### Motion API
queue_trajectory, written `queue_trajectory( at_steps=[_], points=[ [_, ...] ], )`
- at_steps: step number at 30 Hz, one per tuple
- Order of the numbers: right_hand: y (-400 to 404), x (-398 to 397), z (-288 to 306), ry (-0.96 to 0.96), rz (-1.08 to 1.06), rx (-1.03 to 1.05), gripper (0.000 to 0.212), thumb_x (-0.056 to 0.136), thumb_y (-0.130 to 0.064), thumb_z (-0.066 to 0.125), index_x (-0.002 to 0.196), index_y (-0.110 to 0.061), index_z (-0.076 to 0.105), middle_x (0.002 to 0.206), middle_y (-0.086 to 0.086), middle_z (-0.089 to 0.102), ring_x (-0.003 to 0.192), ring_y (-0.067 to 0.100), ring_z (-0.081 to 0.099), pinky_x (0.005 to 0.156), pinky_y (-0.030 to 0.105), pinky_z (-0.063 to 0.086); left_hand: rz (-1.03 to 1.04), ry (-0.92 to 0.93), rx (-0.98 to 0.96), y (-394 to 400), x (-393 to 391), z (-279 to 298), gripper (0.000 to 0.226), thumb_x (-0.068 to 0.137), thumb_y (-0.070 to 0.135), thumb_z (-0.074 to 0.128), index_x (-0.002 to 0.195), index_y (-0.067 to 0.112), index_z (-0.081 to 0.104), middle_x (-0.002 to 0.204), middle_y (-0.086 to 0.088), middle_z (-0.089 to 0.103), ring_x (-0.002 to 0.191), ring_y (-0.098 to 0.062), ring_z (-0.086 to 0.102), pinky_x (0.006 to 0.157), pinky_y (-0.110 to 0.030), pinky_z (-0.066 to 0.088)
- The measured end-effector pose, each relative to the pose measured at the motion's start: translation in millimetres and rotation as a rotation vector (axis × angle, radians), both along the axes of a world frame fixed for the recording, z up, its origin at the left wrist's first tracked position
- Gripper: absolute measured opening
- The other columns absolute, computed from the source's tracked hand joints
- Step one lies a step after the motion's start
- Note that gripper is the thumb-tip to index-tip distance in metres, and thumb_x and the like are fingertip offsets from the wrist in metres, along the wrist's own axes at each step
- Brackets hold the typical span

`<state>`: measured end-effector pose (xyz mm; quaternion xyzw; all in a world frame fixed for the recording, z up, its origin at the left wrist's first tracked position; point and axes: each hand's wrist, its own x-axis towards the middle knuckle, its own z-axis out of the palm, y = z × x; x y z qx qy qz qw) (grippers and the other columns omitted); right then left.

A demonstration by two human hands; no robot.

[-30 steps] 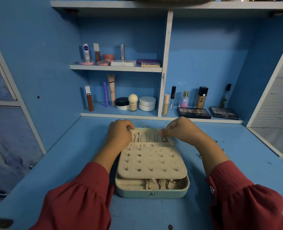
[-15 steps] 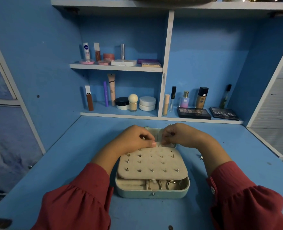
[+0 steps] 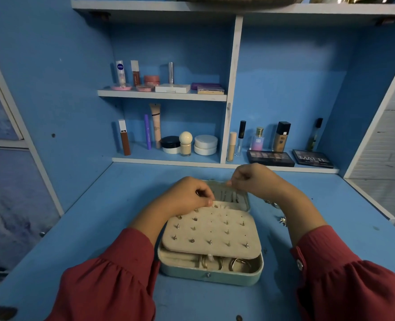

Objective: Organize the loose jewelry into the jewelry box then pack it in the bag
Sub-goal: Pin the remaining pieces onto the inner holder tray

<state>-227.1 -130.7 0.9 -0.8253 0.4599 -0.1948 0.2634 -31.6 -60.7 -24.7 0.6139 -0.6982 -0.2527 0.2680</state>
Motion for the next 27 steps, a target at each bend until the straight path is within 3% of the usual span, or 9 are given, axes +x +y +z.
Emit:
queue_trajectory(
  at_steps=[3,6,11,16,20,27],
  points=[
    [-2,-9,2,0.09,-0.154,0.035,0.035,0.077,-0.049,0.073,0.082,-0.018,0.059,0.081,-0.002,0.064,0.071,0.022,0.059,0.058,0.033,0.048,0.024,0.004,0.011,-2,1,-2,0.015,0.083,0.013,0.071,0.079,0.027,0.07,0.091,0.006,0.07,0.089,-0.013,0.065,0.088,-0.038,0.054],
    [0,-12,1,0.161,-0.175,0.164,0.033,0.081,-0.036,0.073,0.095,-0.008,0.062,0.068,0.003,0.067,0.053,0.015,0.056,0.047,0.023,0.041,0.031,-0.006,0.027,-3,0,-2,0.013,0.085,0.011,0.069,0.081,0.023,0.07,0.089,0.009,0.068,0.088,-0.011,0.064,0.087,-0.033,0.053],
    [1,-7,-1,0.113,-0.199,0.163,0.019,0.087,-0.017,0.066,0.096,0.0,0.066,0.053,0.002,0.064,0.04,0.007,0.054,0.033,0.011,0.032,0.048,0.013,0.004,-4,-1,2,0.01,0.089,0.009,0.063,0.083,0.016,0.068,0.078,0.014,0.062,0.068,-0.002,0.054,0.066,-0.02,0.044],
    [-8,5,-15,0.048,-0.269,0.038,0.014,0.086,-0.02,0.066,0.094,-0.008,0.065,0.068,0.007,0.068,0.054,0.014,0.058,0.056,0.025,0.046,0.094,0.003,-0.043,-9,3,-2,0.024,0.089,0.009,0.062,0.072,0.027,0.063,0.081,0.009,0.064,0.073,-0.006,0.057,0.073,-0.026,0.049],
    [-12,12,-23,0.02,-0.322,-0.071,0.011,0.086,-0.023,0.065,0.092,-0.014,0.065,0.085,0.004,0.065,0.071,0.019,0.061,0.063,0.031,0.049,0.141,-0.015,-0.087,-11,5,-4,0.028,0.09,0.009,0.058,0.071,0.029,0.064,0.087,0.008,0.067,0.082,-0.012,0.063,0.083,-0.035,0.054],
    [-10,5,-17,-0.007,-0.235,-0.103,0.016,0.09,-0.037,0.062,0.095,-0.025,0.072,0.095,-0.004,0.068,0.085,0.014,0.061,0.075,0.034,0.052,0.314,0.117,-0.164,-13,36,6,0.029,0.093,0.007,0.052,0.082,0.03,0.066,0.097,0.006,0.066,0.099,-0.015,0.062,0.091,-0.033,0.05]
  ],
)
